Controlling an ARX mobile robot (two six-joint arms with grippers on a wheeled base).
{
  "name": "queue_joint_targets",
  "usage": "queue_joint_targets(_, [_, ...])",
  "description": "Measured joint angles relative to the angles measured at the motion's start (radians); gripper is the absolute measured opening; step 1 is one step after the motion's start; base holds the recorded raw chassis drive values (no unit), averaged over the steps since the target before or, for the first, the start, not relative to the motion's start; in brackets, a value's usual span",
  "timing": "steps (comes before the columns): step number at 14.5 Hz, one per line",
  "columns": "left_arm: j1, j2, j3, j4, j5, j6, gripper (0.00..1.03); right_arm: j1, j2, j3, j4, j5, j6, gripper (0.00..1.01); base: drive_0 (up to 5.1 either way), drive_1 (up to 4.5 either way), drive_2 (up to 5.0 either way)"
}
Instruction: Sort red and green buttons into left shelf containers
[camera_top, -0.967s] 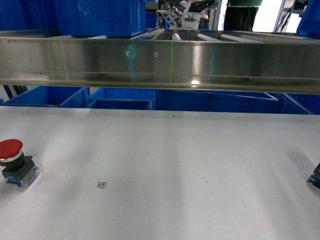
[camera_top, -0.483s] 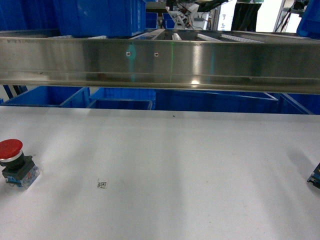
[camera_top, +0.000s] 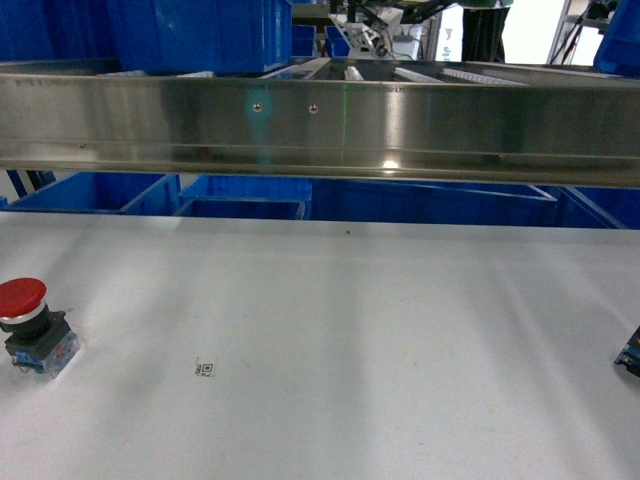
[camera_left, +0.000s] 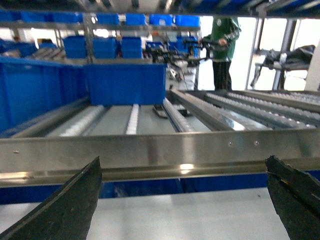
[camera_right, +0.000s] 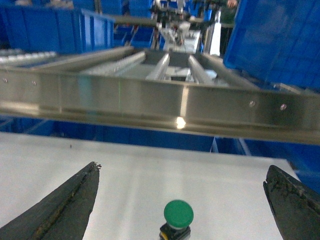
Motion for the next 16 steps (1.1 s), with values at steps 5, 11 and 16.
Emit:
queue_joint_targets(5, [-0.144, 0.431, 0.26, -0.081, -0.151, 0.109, 0.98, 0.018, 0.461, 0.26, -0.068, -0.014, -0.013, 0.98, 0.0, 0.0, 0.0])
queue_joint_targets(11, [-0.194, 0.548, 0.362, -0.097, -0.162, 0.129, 0.98, -0.017, 0.71, 0.451, -0.156, -0.016, -0.089, 0.98, 0.0, 0.0, 0.0])
queue_joint_targets(16, [-0.195, 0.548, 0.362, -0.096, -0.161, 0.129, 0.98, -0.123, 0.813, 0.48, -0.207, -0.068, -0.126, 0.98, 0.0, 0.0, 0.0])
